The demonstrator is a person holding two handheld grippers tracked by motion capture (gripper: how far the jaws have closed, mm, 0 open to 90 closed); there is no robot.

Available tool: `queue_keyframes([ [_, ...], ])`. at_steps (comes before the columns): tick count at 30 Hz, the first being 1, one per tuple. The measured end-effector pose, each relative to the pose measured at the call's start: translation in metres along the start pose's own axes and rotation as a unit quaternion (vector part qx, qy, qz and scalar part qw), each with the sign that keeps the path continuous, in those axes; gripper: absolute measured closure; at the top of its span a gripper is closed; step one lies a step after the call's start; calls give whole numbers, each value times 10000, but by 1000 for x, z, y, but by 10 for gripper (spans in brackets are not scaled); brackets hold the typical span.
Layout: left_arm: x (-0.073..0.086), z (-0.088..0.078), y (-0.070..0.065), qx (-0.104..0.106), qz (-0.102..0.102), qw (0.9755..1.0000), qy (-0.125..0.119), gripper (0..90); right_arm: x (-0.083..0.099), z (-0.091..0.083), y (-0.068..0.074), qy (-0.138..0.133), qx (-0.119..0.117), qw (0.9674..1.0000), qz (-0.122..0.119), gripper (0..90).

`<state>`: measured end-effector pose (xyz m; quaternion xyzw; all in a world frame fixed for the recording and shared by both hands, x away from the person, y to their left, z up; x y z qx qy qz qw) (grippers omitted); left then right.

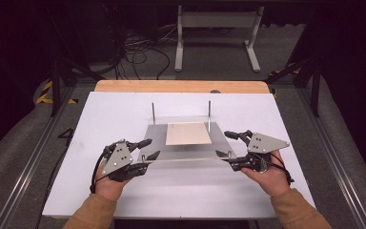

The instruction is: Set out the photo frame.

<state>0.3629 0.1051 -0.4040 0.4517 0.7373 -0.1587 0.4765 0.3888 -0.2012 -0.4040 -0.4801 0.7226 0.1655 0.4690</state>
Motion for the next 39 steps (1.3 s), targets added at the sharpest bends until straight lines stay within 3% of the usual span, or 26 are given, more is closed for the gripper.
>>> queue_keyframes([
  [6,-4,0,3,-40,7,10000,-54,513,-12,8,-4,-221,4,9997,-114,330],
  [10,-5,0,3,-51,-5,9999,-86,513,-15,15,-5,-199,80,9994,-270,394],
  [15,-6,0,4,-55,-5,9999,-118,513,-14,21,-5,-115,88,9996,-224,517],
  [19,-7,0,5,-72,31,9999,-137,513,-14,22,-5,-46,197,9993,-316,553],
  [25,-8,-1,8,-148,124,9996,-207,518,-16,22,-5,48,376,9977,-565,588],
  [39,-12,-2,13,-271,207,9989,-314,529,-21,22,-7,52,459,9968,-646,614],
])
Point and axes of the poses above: each handheld gripper's, and its own axes: z roughly forward along the jaws, x roughly out of its underside, y roughly to its left, the point moved 6 cm from there along z, roughly forward along the jaws, and after that the axes turned 14 degrees about y, right-handed, at the moved point
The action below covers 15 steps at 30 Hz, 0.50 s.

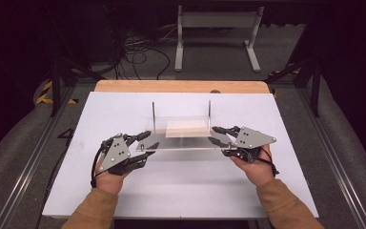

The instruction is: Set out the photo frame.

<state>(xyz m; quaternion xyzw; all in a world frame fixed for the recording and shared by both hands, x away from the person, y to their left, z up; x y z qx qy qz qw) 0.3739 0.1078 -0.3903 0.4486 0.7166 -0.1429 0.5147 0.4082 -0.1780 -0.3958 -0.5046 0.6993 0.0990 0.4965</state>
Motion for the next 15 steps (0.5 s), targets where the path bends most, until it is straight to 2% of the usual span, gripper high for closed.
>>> queue_keyframes([
  [5,0,-1,0,-37,-4,10000,19,525,-1,0,1,48,47,9999,-115,634],
  [7,-2,-2,0,-138,40,9999,69,526,-1,-1,1,53,53,9999,-133,637],
  [14,-12,-6,-1,-229,169,9996,-6,526,-6,-8,0,33,8,9999,-167,654],
  [15,-13,-7,-2,-217,134,9997,-7,526,-7,-10,0,39,24,9998,-202,655],
])
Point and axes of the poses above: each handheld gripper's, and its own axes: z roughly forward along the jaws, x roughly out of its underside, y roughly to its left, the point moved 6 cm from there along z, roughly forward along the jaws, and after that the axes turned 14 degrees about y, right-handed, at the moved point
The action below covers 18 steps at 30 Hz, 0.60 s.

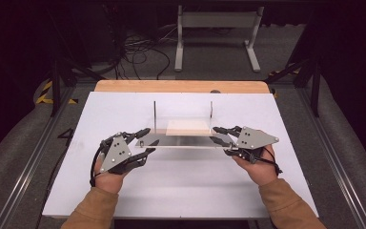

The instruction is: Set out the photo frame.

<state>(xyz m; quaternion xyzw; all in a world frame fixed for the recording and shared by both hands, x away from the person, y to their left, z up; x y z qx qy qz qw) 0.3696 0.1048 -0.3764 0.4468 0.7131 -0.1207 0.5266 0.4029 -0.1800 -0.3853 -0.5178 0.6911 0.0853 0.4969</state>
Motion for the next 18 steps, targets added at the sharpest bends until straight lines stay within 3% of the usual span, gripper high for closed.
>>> queue_keyframes([
  [6,-10,-7,-3,-85,106,9999,-42,528,-7,-11,-1,-16,138,9998,-159,659],
  [12,-27,-25,-9,-44,233,9995,-210,529,-20,-30,3,-16,20,9999,-127,670],
  [13,-29,-28,-10,-31,201,9995,-237,530,-22,-33,5,-6,-27,9999,-107,672],
  [14,-31,-32,-11,120,107,9993,-341,541,-24,-37,6,-34,-83,9999,-100,670],
  [15,-34,-35,-11,250,-16,9988,-428,563,-27,-41,7,-28,182,9992,-341,665],
  [16,-36,-39,-11,278,-147,9984,-477,572,-30,-44,8,82,242,9988,-423,664],
  [18,-40,-47,-10,503,-287,9964,-617,587,-33,-49,12,52,98,9990,-422,671],
])
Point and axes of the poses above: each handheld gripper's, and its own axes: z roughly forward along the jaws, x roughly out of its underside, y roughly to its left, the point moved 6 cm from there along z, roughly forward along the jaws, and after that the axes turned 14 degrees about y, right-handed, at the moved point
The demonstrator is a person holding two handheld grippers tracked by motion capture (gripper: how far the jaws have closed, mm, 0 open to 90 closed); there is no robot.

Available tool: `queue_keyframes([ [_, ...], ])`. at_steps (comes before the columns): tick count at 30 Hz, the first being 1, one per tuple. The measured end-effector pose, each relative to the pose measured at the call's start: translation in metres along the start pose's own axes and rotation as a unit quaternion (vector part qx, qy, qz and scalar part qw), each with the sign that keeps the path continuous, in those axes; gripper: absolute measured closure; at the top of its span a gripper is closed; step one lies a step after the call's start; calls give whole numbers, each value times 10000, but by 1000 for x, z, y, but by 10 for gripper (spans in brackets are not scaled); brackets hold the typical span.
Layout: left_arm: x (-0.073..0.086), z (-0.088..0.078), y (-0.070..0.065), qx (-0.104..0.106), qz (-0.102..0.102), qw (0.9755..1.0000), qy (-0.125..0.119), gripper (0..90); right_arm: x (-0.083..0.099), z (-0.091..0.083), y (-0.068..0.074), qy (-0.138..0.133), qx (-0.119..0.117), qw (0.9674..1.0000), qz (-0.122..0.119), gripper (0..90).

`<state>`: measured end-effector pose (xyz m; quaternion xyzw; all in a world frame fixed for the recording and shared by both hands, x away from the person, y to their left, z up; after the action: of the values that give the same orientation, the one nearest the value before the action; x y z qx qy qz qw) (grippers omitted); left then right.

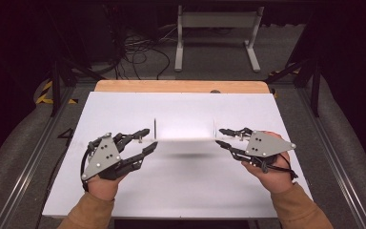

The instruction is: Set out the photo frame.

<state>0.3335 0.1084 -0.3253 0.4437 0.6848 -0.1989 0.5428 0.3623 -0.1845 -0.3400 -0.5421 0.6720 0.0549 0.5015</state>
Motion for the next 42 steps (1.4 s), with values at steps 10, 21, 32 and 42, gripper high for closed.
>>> queue_keyframes([
  [10,-17,-17,-9,-94,118,9998,-133,605,-12,-23,12,-149,-212,9996,126,689],
  [21,-34,-19,-2,119,-188,9995,-205,610,-30,-44,6,-344,-656,9956,575,709],
  [32,-30,-3,14,233,-556,9981,-102,617,-20,-27,-14,-363,-917,9906,951,687],
  [42,-29,8,29,168,-540,9979,-316,610,-15,-18,-23,-625,-839,9874,1189,671],
])
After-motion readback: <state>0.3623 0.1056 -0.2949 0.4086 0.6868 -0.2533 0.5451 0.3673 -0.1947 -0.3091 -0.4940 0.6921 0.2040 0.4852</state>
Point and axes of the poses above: each handheld gripper's, and its own axes: z roughly forward along the jaws, x roughly out of its underside, y roughly to its left, the point moved 6 cm from there along z, roughly forward along the jaws, and after that the axes turned 14 degrees about y, right-handed, at the moved point
